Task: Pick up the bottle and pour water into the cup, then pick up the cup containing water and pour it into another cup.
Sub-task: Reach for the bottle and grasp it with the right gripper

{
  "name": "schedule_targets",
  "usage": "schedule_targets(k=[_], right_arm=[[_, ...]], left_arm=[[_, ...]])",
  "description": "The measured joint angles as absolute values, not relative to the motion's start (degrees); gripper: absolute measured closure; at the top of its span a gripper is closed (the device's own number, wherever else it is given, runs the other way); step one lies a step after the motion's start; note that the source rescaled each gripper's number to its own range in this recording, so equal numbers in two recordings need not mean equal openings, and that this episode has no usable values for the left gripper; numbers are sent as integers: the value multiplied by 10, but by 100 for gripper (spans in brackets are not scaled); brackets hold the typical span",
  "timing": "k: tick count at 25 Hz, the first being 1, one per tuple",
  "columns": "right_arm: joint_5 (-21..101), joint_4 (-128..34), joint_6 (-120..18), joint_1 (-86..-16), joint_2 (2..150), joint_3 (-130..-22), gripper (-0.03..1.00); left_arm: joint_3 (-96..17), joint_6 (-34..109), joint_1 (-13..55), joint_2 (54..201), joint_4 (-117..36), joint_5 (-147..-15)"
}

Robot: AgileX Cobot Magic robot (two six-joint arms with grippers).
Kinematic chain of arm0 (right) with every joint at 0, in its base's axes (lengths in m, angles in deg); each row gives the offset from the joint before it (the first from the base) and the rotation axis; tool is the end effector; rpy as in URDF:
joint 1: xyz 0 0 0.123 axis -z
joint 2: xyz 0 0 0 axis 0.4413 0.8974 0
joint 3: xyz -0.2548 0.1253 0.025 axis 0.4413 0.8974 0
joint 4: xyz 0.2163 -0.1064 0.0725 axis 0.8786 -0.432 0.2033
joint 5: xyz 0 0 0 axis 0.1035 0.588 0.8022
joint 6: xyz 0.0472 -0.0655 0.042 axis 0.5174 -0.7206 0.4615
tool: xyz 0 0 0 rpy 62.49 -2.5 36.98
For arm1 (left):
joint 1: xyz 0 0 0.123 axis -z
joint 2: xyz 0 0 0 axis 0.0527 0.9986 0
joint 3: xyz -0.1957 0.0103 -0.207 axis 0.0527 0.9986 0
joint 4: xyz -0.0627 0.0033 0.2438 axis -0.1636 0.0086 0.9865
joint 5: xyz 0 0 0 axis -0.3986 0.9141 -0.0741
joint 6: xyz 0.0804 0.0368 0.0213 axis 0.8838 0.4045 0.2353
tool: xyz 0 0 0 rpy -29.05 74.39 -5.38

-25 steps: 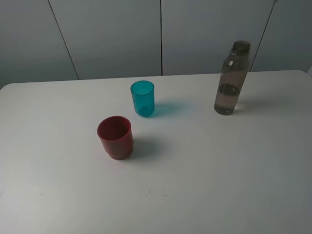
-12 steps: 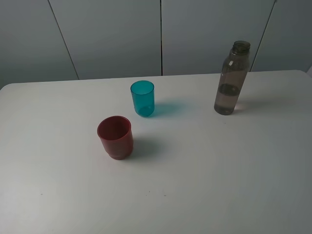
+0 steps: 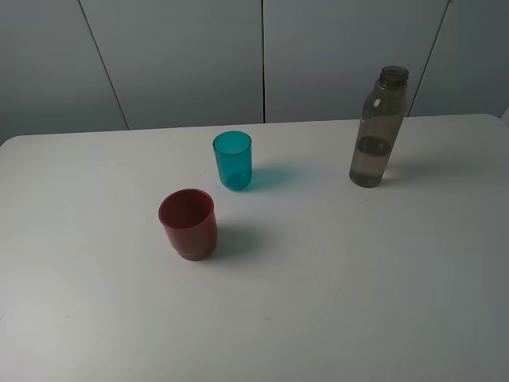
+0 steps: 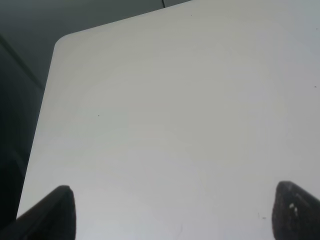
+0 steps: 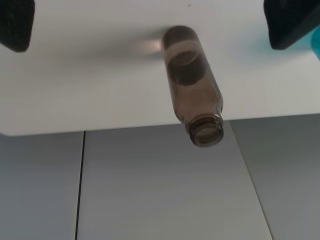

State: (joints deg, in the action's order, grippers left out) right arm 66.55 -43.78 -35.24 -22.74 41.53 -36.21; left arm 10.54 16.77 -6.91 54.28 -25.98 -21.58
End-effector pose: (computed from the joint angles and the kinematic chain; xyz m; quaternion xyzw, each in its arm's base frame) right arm 0.1302 0.0026 0.3360 0.0119 0.8602 0.0428 0.5080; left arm -0.0088 0.0007 0.2782 0.0709 0.8569 0.0847 0.5036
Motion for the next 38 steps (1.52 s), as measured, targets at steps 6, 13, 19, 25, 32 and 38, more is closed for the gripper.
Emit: schedule_targets(k=[6,13,19,25,32,38], right_arm=[[573,-439,-373,-338,546,-337,-3],[345,-440,-377,-427,683,-251,-3],[223,-440,-377,-431,802,-226,-3],[102,-438,-366,-432,917,-226,-3],[-45,-407,-334,-432,1001,-226,-3],[-115,-392,-322,-432,1048,-229,-3]], left_arm=[[105,166,-69,543,-260,-216],[105,166,-69,543,-260,-216],[105,166,-69,543,-260,-216],[105,166,-69,543,-260,-216],[105,166,-69,543,-260,-216],[105,166,-69,543,-260,-216]])
